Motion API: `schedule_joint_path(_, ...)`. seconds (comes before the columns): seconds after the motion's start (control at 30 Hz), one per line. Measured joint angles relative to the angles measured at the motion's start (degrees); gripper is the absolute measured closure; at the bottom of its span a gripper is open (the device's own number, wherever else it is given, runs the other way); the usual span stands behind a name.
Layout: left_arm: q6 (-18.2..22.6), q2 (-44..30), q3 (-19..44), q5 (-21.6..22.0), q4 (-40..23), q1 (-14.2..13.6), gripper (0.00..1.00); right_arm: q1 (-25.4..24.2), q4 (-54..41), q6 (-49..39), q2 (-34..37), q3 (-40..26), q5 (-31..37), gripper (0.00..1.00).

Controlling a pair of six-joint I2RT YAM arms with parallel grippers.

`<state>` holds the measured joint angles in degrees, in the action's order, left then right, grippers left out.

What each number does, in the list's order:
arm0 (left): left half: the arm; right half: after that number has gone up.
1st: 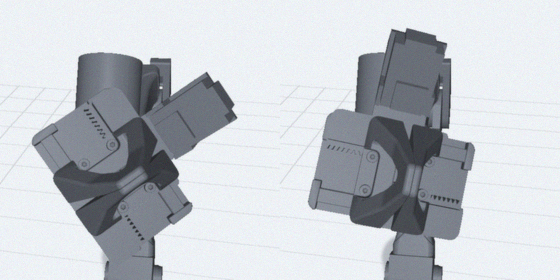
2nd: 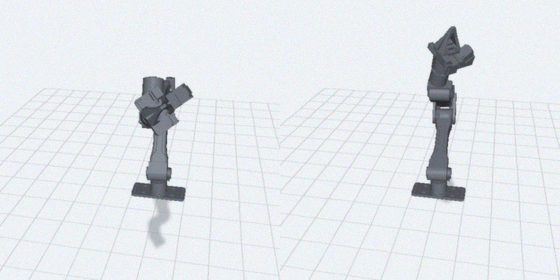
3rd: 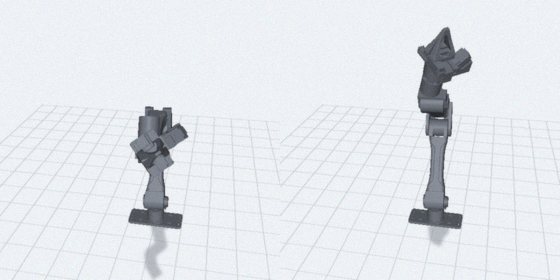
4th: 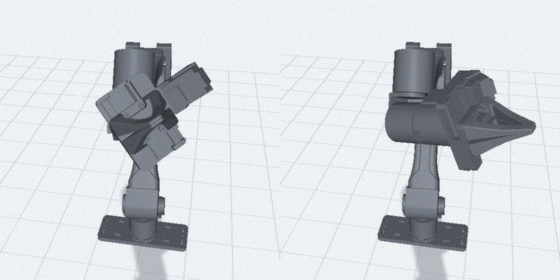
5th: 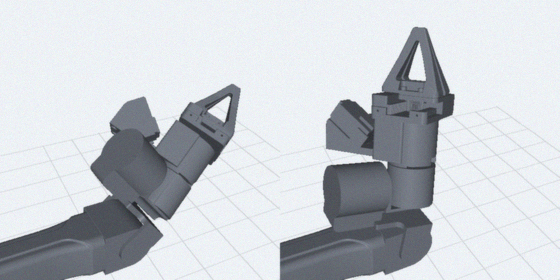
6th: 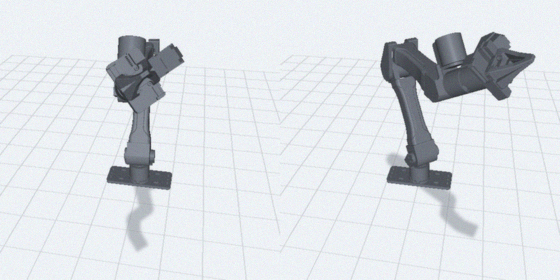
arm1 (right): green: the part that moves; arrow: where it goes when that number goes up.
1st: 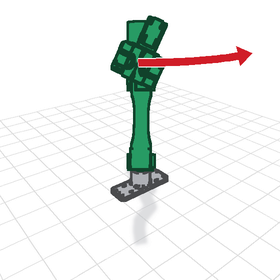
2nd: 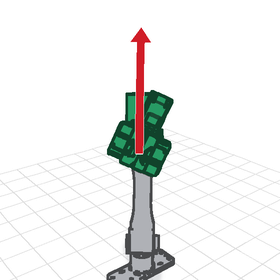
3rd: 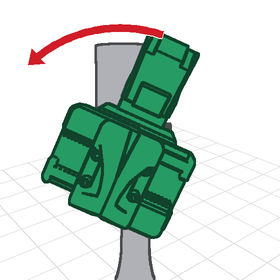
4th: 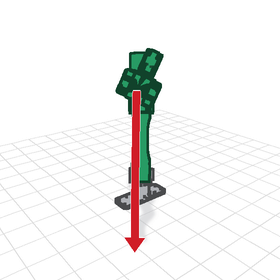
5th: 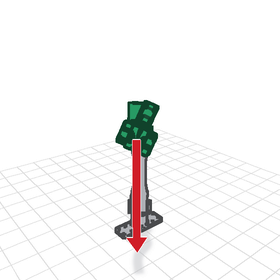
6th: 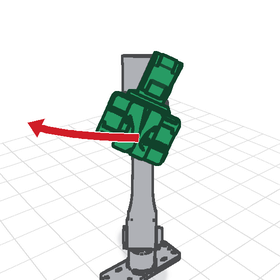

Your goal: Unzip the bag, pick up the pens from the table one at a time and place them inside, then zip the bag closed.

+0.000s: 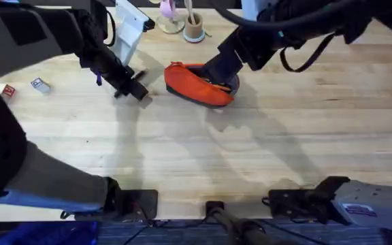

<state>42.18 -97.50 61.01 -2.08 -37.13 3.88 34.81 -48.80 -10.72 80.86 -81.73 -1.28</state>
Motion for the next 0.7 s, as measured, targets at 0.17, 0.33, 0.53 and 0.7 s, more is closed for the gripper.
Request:
schedule_joint_path(0.17,0.3,-1.3,1.1,-1.4,-0.8,0.5,0.005,0.0,0.0,0.0,0.0,0.0,0.0,0.004)
schedule_joint_path(0.33,0.3,-2.3,2.1,-1.9,-1.9,0.6,0.01,0.0,0.0,0.0,0.0,0.0,0.0,0.004)
schedule_joint_path(0.53,0.5,-2.8,2.6,-2.9,-3.2,0.9,0.059,0.0,0.0,0.0,0.0,0.0,0.0,0.004)
schedule_joint_path(0.7,0.5,-3.1,2.9,-3.2,-3.8,0.9,0.059,0.0,0.0,0.0,0.0,0.0,0.0,0.004)
